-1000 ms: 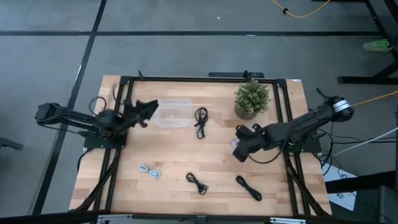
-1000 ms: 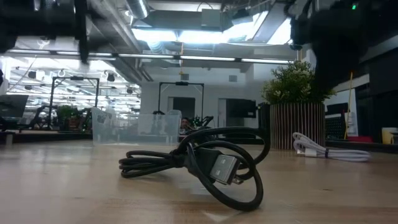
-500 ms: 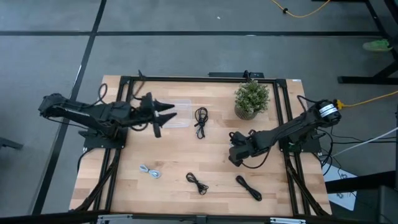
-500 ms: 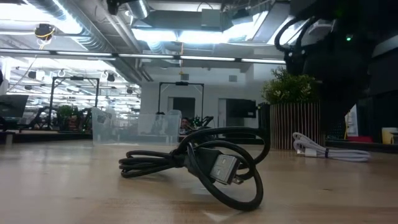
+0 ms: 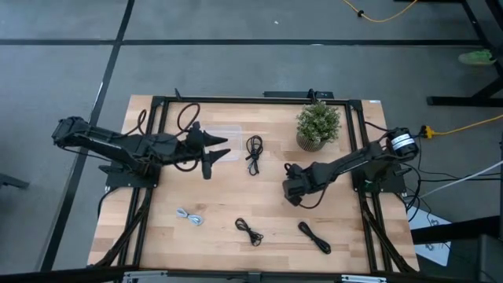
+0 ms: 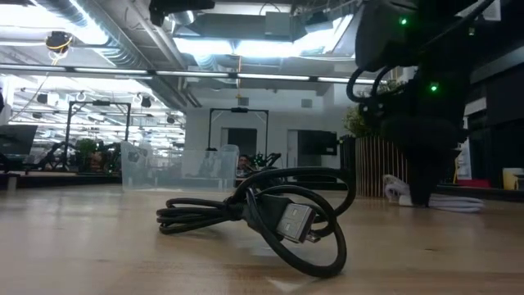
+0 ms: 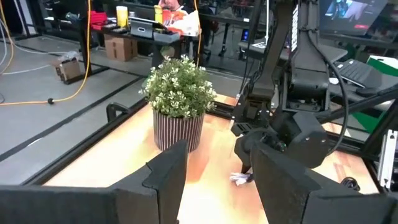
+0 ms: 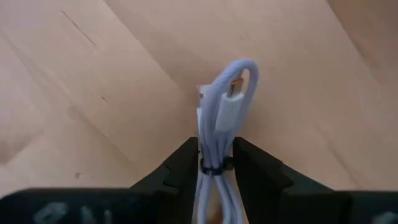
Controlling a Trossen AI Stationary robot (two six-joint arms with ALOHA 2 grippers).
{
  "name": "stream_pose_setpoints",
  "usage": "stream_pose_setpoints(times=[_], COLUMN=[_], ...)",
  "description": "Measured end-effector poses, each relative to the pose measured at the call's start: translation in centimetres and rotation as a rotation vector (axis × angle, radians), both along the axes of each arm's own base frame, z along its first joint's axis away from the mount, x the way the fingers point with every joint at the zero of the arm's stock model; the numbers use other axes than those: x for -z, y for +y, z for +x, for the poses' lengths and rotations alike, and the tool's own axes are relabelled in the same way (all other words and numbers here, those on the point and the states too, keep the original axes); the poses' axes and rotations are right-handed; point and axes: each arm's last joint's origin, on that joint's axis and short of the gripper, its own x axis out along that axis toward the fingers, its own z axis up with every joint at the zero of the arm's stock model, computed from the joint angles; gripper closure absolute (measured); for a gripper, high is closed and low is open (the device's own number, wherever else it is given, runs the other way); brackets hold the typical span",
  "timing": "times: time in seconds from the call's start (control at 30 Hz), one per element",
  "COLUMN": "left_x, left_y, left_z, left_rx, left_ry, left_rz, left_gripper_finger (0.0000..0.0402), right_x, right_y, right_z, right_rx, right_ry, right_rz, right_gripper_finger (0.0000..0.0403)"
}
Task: Pick and place USB-C Cables
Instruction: Put the purple USB cable into the transparent bin
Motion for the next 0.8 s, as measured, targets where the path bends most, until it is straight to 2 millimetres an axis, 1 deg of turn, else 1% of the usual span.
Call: stream_pose_setpoints(times=[0.2, 0.3, 0.37, 0.5, 0.57, 0.7, 0.8], left_x=[0.0, 0.0, 0.0, 0.1, 0.1, 0.2, 1.2], left_y=[-0.6, -0.8, -0.8, -1.0, -1.1, -1.1, -1.5], left_z=[-0.1, -0.1, -0.1, -0.2, -0.2, 0.0, 0.7], left_rx=[0.026, 0.036, 0.040, 0.047, 0.051, 0.051, 0.105], left_ry=[0.001, 0.004, 0.005, 0.005, 0.005, 0.009, 0.052], left_rz=[0.000, 0.000, 0.000, -0.002, -0.002, -0.024, -0.080], left_gripper_finger=[0.0230, 0.0230, 0.0230, 0.0230, 0.0230, 0.0230, 0.0230], right_x=[0.3, 0.1, -0.3, -1.5, -2.3, -4.0, -5.0], right_y=[0.3, 0.5, 0.5, 0.6, 0.8, 1.0, 1.2], right_z=[0.8, 2.1, 3.2, 5.3, 5.9, 5.8, 4.9], right_rx=[-0.043, -0.097, -0.146, -0.246, -0.302, -0.349, -0.341], right_ry=[-0.055, -0.174, -0.285, -0.512, -0.595, -0.673, -0.657], right_rz=[0.035, 0.054, 0.068, 0.069, 0.100, 0.137, 0.170], right_gripper_finger=[0.0297, 0.0297, 0.0297, 0.0297, 0.0297, 0.0297, 0.0297])
